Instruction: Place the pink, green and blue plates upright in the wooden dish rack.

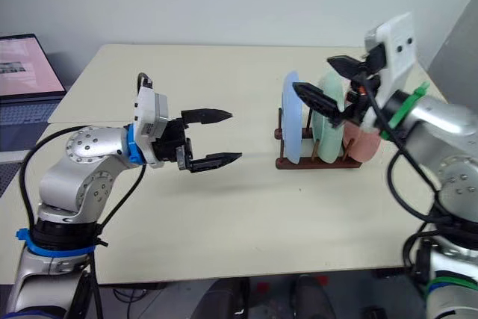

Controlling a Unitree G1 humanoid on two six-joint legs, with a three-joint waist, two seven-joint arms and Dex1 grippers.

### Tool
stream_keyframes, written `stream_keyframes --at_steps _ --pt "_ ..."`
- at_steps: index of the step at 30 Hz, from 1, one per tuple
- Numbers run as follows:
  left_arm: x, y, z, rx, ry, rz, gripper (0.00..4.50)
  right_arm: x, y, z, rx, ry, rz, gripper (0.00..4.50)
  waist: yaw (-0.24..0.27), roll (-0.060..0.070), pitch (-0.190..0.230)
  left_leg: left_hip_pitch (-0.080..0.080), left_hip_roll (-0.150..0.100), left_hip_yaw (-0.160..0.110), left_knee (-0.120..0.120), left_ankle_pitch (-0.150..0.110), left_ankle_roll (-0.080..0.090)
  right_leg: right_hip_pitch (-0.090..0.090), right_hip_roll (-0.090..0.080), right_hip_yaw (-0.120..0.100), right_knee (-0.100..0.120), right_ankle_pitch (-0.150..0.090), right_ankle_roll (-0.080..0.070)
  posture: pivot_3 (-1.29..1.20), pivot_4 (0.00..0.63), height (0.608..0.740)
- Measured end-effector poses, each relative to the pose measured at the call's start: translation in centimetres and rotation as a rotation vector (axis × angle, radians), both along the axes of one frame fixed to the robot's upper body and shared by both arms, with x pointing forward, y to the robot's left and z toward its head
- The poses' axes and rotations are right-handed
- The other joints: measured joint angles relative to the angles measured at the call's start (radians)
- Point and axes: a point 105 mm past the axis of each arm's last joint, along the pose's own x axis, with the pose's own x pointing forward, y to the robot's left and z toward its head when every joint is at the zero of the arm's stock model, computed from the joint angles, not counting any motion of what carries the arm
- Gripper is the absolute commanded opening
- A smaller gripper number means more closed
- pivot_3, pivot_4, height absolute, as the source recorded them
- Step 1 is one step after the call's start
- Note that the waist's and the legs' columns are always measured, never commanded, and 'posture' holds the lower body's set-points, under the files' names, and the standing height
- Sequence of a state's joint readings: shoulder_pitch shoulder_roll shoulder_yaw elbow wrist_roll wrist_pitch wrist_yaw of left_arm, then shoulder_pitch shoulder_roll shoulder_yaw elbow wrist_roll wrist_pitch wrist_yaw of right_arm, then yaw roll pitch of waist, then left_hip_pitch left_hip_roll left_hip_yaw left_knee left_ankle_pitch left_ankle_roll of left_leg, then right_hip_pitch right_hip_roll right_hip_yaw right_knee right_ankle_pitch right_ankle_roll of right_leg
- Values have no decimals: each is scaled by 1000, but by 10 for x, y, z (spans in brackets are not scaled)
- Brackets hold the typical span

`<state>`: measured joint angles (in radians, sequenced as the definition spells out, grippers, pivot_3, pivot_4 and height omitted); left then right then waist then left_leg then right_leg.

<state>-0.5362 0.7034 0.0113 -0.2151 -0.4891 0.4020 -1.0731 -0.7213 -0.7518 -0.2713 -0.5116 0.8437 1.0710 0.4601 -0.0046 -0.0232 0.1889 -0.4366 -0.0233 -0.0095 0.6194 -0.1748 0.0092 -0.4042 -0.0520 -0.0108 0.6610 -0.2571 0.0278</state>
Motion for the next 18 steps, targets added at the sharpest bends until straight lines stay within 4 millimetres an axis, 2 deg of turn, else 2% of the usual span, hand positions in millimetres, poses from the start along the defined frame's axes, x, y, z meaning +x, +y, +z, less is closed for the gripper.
stream_keyframes --at_steps 2,6,9,13,18 --pt "0 15 -4 46 7 46 4427 -4 -14 0 -83 7 12 4469 1 0 0 0 0 0 0 0 0 0 0 0 -1 0 0 0 150 740" --pt "0 59 -28 260 65 204 4427 -17 -51 -16 -306 104 36 4469 1 0 0 0 1 1 -2 0 0 0 -1 0 -2 -1 -2 0 150 740" --pt "-4 84 -36 337 86 286 4427 -26 -74 -27 -434 174 57 4469 1 0 0 1 1 1 -2 0 0 0 -1 0 -2 -4 -2 0 150 740" --pt "-8 104 -39 395 96 352 4427 -32 -104 -39 -559 247 53 4469 2 0 0 1 2 1 -2 0 0 0 -4 0 -3 -7 -3 0 150 740" --pt "-10 109 -38 388 100 367 4427 -30 -134 -44 -636 263 18 4469 2 1 0 2 2 8 -3 -1 -1 -2 -13 -5 -3 -4 -7 0 150 740"
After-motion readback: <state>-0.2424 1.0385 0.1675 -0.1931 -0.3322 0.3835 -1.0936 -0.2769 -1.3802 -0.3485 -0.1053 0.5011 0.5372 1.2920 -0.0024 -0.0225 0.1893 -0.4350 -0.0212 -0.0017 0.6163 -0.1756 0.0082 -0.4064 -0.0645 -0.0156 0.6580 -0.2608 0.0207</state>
